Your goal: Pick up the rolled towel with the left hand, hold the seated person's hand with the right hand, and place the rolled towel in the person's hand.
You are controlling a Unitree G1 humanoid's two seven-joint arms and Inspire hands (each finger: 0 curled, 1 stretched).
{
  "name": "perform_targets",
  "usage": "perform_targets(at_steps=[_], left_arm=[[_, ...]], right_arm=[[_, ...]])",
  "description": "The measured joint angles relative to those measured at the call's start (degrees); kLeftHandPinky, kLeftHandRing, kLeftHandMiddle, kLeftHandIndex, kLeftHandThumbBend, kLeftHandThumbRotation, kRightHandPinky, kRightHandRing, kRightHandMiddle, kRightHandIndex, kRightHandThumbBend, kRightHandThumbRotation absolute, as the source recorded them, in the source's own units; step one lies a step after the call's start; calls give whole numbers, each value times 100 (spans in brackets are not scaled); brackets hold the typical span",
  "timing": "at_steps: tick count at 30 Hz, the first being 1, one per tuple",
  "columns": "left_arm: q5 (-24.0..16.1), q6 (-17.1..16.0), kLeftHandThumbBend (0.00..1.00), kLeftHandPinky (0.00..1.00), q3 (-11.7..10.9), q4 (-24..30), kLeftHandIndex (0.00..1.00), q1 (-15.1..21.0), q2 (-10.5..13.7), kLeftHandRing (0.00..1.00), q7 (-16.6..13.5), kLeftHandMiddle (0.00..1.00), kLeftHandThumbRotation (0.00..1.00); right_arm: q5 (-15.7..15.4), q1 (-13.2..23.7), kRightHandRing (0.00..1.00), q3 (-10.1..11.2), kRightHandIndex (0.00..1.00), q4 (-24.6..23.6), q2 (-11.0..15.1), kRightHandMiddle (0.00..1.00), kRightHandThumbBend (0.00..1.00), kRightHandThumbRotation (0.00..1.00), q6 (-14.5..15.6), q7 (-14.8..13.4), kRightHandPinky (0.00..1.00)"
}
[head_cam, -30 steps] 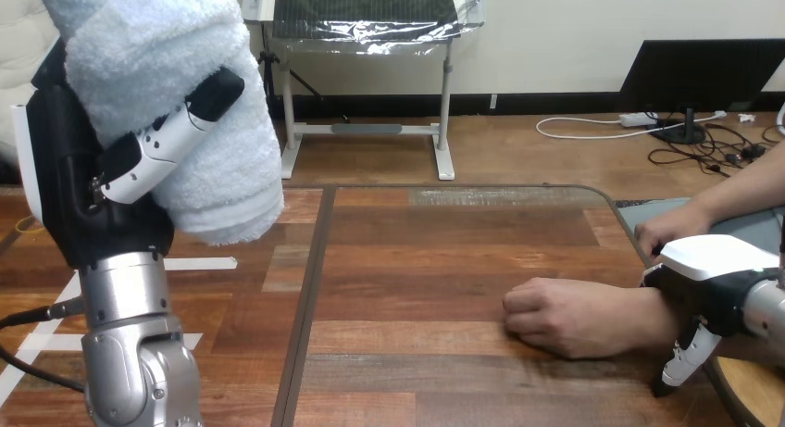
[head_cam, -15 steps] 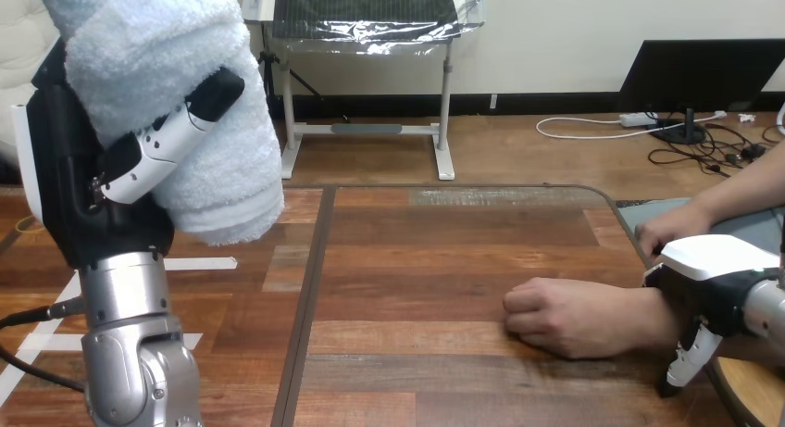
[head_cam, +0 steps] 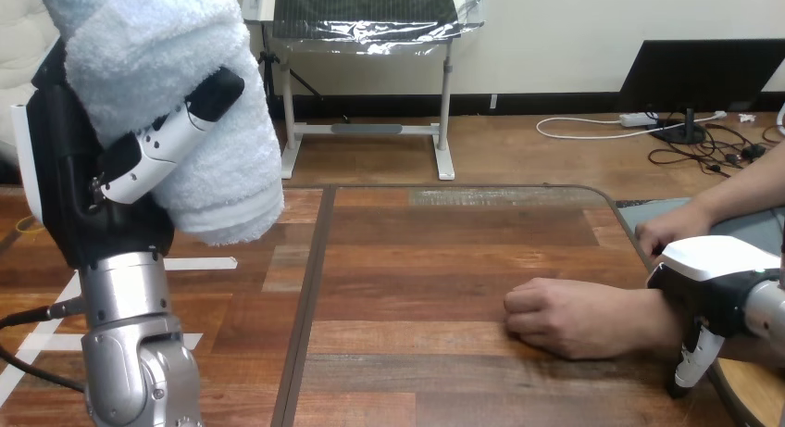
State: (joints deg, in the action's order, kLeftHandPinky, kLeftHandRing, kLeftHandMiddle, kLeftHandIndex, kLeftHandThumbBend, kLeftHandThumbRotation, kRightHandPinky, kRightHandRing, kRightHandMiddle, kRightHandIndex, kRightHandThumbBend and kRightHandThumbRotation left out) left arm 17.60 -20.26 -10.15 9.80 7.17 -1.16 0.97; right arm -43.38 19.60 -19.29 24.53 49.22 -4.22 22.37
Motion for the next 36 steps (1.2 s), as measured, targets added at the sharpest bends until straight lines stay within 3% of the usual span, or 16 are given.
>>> perform_targets(at_steps=[16,25,36], left_arm=[[-10,0,47,19,1,0,36,0,0,25,-1,32,0],[-3,0,48,20,0,0,37,0,0,26,2,32,0],[-42,-45,51,20,1,-25,37,0,1,26,34,33,0]], right_arm=[[90,16,25,0,50,23,-16,35,89,5,15,10,16],[158,21,34,0,48,48,-19,43,86,5,28,11,23],[305,22,28,7,47,57,-18,38,86,6,27,-7,19]])
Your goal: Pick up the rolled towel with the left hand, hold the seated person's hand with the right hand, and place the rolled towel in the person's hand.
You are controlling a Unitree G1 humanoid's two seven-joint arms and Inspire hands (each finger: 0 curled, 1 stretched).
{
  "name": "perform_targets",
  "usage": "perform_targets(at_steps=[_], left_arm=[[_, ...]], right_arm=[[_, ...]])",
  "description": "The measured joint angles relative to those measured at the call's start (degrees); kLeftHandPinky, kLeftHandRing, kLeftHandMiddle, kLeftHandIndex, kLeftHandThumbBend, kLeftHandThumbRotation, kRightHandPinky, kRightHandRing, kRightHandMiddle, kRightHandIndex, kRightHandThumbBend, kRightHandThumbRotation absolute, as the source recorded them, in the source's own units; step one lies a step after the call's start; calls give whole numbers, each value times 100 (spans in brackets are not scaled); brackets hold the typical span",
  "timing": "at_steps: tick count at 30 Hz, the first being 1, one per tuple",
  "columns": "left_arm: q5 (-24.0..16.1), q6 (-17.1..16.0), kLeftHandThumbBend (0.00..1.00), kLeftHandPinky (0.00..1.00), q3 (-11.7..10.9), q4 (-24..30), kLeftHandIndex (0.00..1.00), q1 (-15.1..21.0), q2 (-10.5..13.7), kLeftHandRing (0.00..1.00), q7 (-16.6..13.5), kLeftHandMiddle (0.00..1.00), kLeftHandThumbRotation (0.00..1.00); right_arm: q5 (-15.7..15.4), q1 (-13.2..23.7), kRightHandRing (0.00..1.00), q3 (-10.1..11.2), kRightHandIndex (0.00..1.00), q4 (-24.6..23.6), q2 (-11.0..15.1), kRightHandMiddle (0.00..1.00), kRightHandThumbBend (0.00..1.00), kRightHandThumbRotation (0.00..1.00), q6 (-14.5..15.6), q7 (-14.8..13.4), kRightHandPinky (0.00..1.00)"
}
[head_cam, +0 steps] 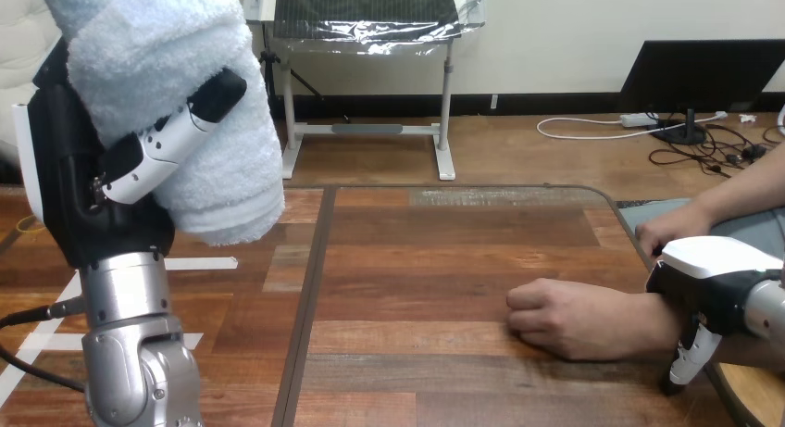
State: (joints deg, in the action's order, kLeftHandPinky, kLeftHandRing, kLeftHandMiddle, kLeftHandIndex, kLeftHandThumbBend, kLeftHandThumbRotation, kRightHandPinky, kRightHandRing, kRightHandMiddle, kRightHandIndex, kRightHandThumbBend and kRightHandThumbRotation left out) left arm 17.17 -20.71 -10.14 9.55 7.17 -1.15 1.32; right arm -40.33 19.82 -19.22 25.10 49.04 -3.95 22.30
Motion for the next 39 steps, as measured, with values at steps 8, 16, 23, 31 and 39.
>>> perform_targets(at_steps=[8,16,23,31,39], left_arm=[[-214,-83,52,21,-4,-91,37,1,5,27,-20,33,0],[-150,-132,49,22,-2,-297,38,6,9,27,82,34,0],[156,-98,47,22,-2,-573,38,19,6,28,343,34,0],[195,-93,47,23,5,-989,39,51,2,28,470,35,0],[147,-85,49,23,26,-1386,39,100,-34,29,478,35,0]], right_arm=[[45,0,26,53,48,-11,0,36,86,7,21,-2,18],[172,0,27,165,47,-84,5,37,86,8,114,37,19],[250,-2,28,263,45,-140,12,38,87,8,113,37,20],[359,-4,29,395,45,-267,14,39,87,9,154,51,21],[468,-6,25,531,45,-520,18,35,88,8,334,168,17]])
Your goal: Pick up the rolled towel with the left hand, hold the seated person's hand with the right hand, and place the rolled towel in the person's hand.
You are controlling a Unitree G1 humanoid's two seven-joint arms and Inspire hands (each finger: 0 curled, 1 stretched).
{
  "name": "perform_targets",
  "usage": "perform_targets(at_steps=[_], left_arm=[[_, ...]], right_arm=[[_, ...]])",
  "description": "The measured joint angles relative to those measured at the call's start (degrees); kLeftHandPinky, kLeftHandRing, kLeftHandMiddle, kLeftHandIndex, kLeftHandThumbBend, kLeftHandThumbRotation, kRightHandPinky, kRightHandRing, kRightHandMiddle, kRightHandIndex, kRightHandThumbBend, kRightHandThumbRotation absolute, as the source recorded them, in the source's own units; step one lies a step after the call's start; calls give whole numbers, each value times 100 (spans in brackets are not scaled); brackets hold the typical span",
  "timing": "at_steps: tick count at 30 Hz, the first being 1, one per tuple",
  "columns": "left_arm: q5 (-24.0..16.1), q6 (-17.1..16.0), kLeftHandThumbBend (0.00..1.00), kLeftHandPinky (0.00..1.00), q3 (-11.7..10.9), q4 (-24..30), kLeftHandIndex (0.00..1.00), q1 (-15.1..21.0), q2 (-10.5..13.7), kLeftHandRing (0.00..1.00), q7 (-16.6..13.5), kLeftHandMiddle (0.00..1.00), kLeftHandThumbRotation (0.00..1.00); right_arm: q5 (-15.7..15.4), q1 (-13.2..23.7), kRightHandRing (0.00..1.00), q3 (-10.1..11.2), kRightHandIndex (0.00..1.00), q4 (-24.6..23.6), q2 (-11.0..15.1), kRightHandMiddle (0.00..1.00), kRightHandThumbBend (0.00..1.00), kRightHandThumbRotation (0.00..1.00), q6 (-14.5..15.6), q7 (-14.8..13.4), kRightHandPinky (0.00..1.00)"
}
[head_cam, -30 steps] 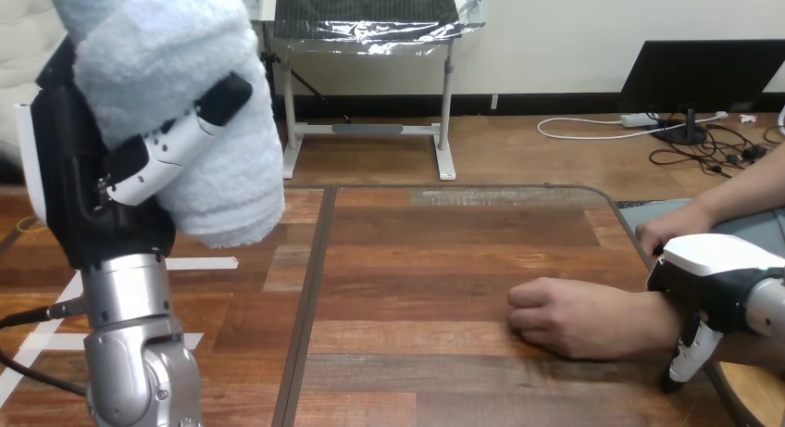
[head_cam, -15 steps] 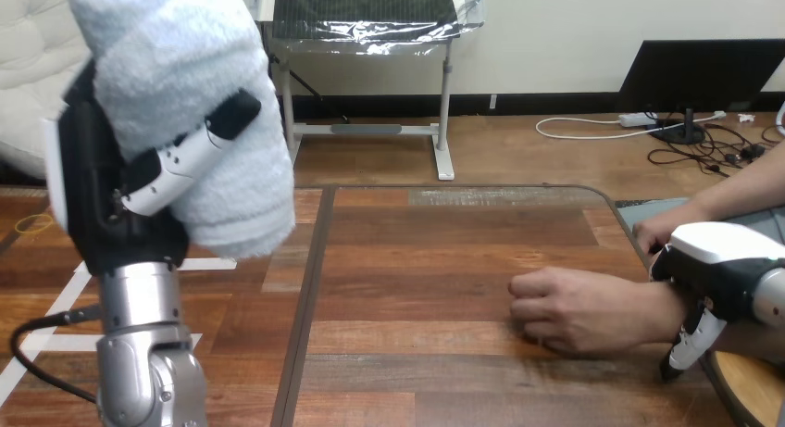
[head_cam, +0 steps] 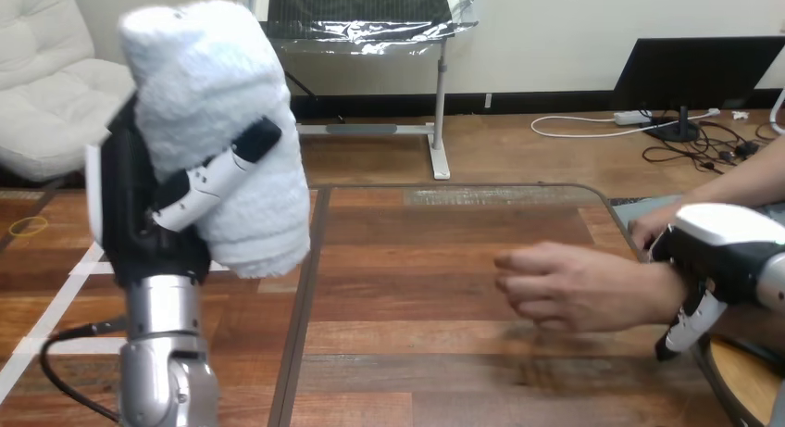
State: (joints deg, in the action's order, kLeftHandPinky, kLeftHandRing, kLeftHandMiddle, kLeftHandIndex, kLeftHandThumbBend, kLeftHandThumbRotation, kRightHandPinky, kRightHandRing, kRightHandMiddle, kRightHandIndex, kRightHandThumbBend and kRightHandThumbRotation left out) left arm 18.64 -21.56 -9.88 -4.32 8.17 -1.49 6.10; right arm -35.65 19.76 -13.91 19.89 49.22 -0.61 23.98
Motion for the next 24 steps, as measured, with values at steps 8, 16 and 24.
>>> perform_targets(at_steps=[8,16,24], left_arm=[[-35,97,50,23,4,-255,39,89,-65,29,-41,35,0],[-100,152,50,22,14,-504,38,229,-115,28,-114,34,0],[-120,150,49,22,10,-920,38,481,-171,27,-124,33,0]], right_arm=[[140,-10,22,164,45,-289,7,32,87,9,134,90,15],[154,-9,24,303,46,-603,13,34,86,9,303,254,16],[155,-8,27,362,47,-838,16,37,86,9,392,336,19]])
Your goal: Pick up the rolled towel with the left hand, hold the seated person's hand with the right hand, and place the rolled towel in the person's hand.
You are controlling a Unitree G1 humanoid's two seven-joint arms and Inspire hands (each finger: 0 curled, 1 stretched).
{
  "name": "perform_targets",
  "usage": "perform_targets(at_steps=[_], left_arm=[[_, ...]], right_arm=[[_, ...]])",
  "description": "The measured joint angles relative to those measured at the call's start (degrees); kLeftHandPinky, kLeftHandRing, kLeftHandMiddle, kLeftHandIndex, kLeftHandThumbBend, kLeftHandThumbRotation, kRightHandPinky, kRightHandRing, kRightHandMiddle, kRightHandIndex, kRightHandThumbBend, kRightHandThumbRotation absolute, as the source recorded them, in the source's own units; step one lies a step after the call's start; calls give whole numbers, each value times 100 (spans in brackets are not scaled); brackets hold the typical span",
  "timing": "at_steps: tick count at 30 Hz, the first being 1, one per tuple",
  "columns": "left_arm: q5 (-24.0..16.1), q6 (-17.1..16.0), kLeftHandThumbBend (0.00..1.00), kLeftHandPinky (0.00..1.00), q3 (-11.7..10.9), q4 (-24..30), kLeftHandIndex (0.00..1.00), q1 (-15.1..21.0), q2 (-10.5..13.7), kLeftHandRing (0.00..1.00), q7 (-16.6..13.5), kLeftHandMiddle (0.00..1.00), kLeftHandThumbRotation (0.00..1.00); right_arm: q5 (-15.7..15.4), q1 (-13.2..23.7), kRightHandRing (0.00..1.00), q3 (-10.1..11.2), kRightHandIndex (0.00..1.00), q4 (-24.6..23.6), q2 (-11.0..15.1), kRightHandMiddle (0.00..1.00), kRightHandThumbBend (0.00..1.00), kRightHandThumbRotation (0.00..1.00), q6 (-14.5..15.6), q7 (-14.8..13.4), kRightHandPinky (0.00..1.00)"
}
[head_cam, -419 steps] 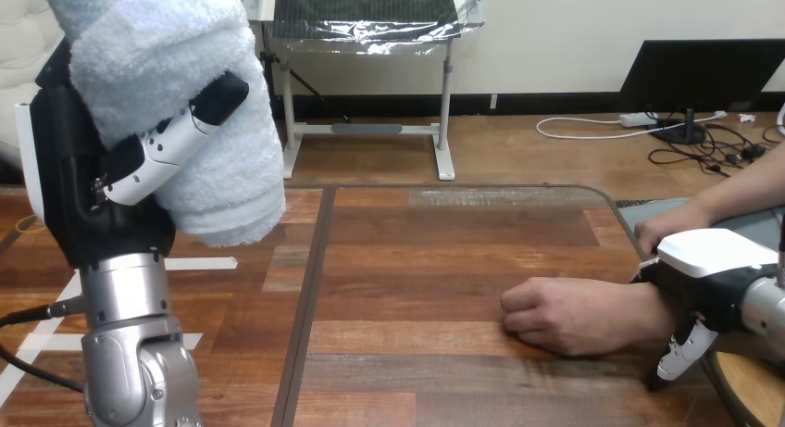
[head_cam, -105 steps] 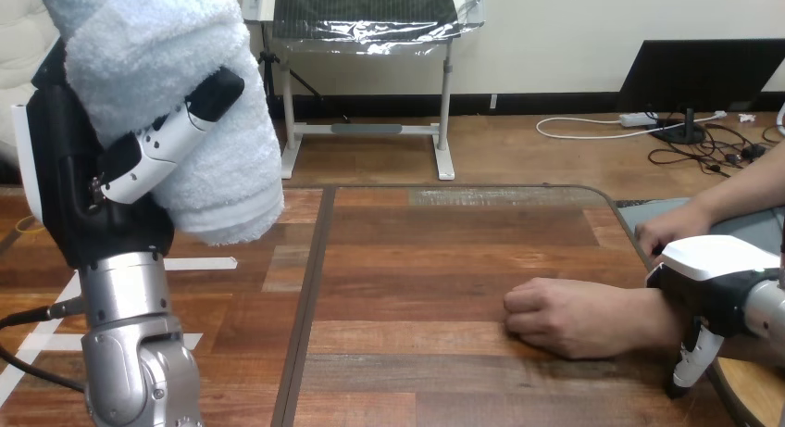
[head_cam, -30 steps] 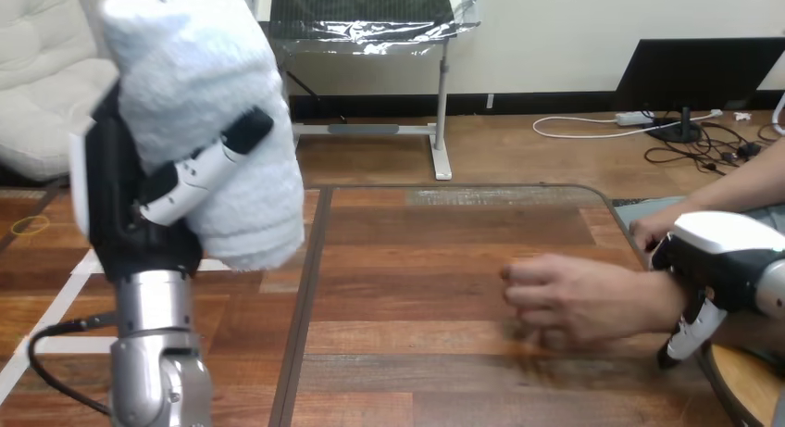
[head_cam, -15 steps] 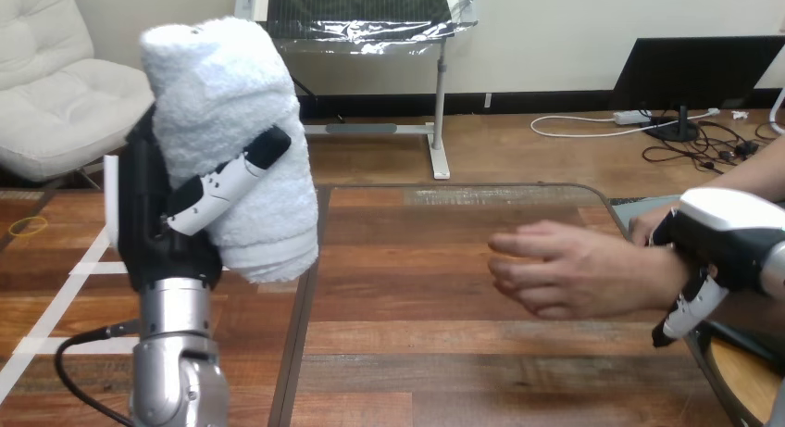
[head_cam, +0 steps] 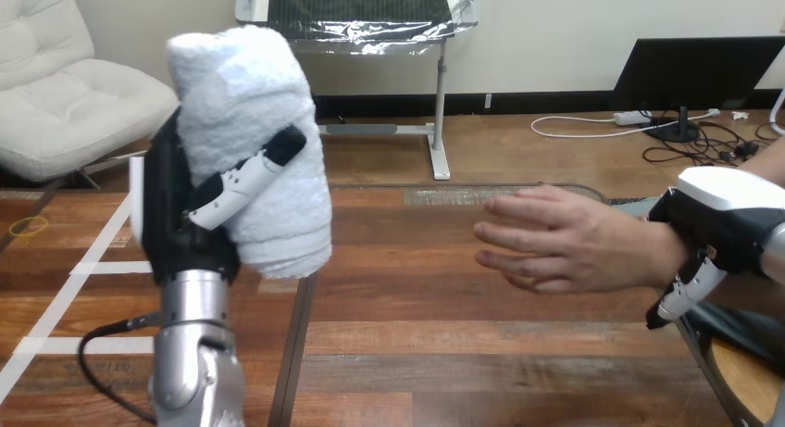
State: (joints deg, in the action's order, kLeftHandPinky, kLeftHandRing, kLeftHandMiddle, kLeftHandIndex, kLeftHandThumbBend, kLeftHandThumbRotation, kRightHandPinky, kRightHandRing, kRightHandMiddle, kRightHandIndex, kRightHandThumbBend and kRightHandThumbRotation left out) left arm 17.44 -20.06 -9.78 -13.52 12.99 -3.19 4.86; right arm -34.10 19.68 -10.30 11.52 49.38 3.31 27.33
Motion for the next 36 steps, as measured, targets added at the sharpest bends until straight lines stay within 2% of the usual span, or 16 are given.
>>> perform_targets(at_steps=[18,27,36], left_arm=[[-30,-35,44,23,-8,-1144,38,676,-146,27,-34,34,0],[-12,-148,49,25,-40,-1909,40,1021,-241,29,-15,36,0],[90,-265,54,26,-159,-2777,41,1362,-302,31,160,38,0]], right_arm=[[53,5,24,5,46,-298,-32,34,88,11,104,46,17],[52,35,23,2,46,-444,-83,33,88,11,159,122,16],[46,95,24,-10,46,-537,-191,33,88,13,170,197,17]])
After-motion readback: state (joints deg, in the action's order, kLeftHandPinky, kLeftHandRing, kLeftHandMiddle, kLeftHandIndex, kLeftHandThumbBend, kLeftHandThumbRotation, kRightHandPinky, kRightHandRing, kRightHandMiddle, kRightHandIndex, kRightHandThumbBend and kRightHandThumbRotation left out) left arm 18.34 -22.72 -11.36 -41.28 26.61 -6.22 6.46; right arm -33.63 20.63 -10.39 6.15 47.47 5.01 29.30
